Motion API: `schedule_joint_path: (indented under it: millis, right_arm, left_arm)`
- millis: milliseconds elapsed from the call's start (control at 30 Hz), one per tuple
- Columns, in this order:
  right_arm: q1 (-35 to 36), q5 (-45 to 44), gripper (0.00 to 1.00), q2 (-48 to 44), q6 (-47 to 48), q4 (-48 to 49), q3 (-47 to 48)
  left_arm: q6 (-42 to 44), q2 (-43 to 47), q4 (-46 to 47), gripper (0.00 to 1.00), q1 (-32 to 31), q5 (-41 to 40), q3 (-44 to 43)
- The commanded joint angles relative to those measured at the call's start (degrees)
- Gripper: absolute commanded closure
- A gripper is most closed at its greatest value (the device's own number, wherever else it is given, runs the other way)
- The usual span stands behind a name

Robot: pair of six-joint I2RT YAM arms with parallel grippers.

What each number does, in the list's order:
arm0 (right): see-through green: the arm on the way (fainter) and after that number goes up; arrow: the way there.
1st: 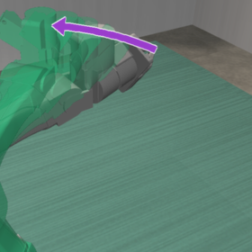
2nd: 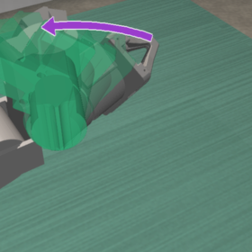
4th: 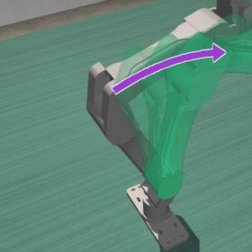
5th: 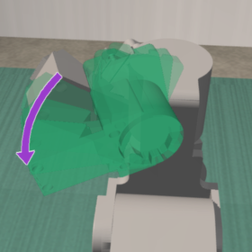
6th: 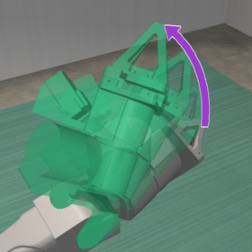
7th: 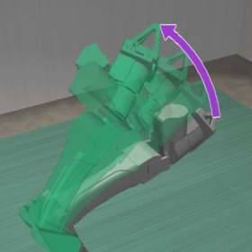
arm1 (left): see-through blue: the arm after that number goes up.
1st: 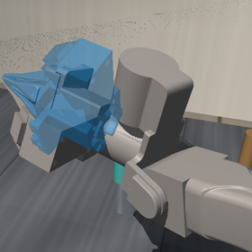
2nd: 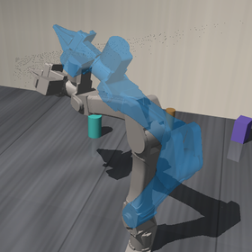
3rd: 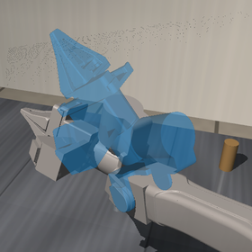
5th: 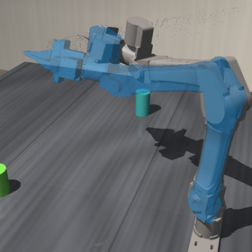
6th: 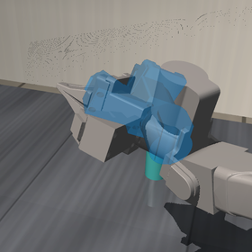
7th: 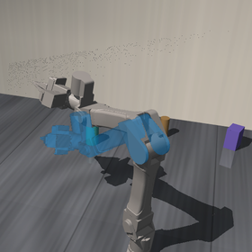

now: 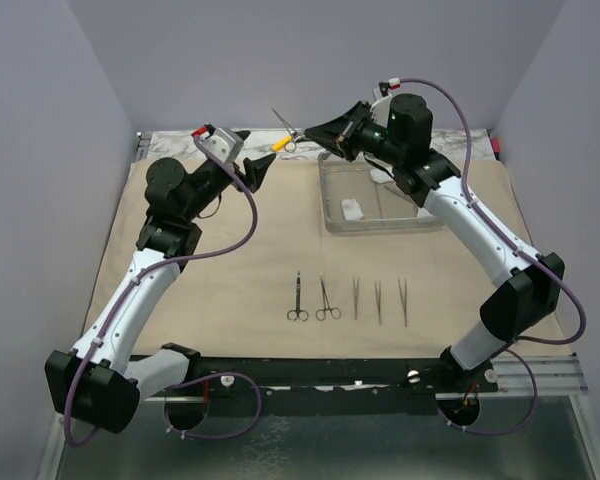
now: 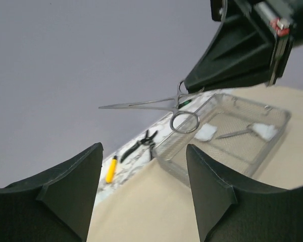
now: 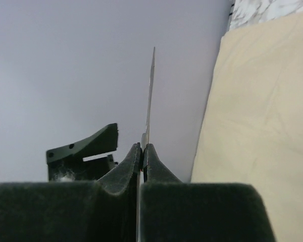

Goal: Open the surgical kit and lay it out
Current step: Place the medical item in the surgical kit.

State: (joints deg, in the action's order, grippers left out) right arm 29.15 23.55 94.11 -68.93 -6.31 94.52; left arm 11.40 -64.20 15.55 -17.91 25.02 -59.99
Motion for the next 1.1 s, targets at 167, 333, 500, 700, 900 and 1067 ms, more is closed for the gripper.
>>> schedule_joint_path:
  millis: [167,333,500,700,900,1067]
  right_arm:
    - [0.0,-9.1,0.99,-10.8,24.0,11.1,-16.9]
    - [0.2,-4.9,0.99,-14.1,31.8,19.8,-26.5]
    - [1.5,-1.6,0.99,-14.6,38.8,23.1,-31.0]
    - [1.9,-0.1,0.99,-15.0,42.2,23.2,-34.0]
    - [3.0,1.9,0.99,-13.2,43.1,23.2,-34.3]
    - [3.0,1.5,0.99,-12.8,44.0,22.1,-34.9]
  left_arm:
    - [-43.1,2.9,-0.2,0.41,-0.9,-16.4,2.1]
    - [-57.3,-0.8,-13.4,0.43,-0.9,-20.7,-0.1]
    - [-66.9,-5.5,-12.3,0.43,-0.9,-12.6,1.5]
    - [-72.0,-12.6,-5.3,0.4,-0.9,-2.9,0.5]
    - [-73.1,-17.7,-3.1,0.44,-1.3,-1.3,-0.3]
    - [-73.0,-20.7,-2.3,0.6,-1.8,1.7,-1.2]
